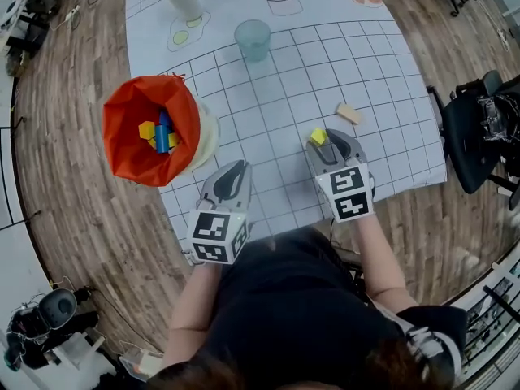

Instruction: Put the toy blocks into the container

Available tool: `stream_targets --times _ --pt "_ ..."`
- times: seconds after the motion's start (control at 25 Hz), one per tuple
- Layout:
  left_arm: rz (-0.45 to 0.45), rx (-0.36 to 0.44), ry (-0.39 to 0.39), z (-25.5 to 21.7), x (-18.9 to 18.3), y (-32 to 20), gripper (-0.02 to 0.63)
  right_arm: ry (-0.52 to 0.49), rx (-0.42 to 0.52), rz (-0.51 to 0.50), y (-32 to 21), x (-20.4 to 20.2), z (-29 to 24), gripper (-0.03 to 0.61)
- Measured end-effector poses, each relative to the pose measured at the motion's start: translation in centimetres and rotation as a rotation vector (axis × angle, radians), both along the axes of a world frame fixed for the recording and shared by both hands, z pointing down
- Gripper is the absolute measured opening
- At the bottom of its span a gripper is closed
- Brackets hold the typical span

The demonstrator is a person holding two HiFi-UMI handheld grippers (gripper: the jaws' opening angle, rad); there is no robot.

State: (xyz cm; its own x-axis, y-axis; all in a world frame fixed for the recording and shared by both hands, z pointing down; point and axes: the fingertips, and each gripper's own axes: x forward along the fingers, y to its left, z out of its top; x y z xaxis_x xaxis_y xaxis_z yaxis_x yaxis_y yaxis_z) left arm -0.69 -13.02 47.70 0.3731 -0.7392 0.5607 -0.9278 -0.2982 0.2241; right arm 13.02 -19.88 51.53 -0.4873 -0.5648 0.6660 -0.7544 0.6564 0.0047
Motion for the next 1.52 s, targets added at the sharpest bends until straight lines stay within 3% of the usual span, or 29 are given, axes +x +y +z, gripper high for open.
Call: stream_targets --times 0.4,0.92,1.52 --pt "0.011 -0.022 -0.015 0.6 0.0 -0.3 0.031 0.138 0.063 -0.037 -0.7 0.4 0.9 0.198" --pt "0.084 -0.008 0.001 0.4 -1.1 -0.9 0.031 0.162 0.046 0.031 -0.5 -0.1 0.9 0.193" --pt "0.091 -0.007 0.029 -0.7 -1.0 0.0 0.031 0.115 0.02 -0.023 -0.1 -1.6 -1.0 0.156"
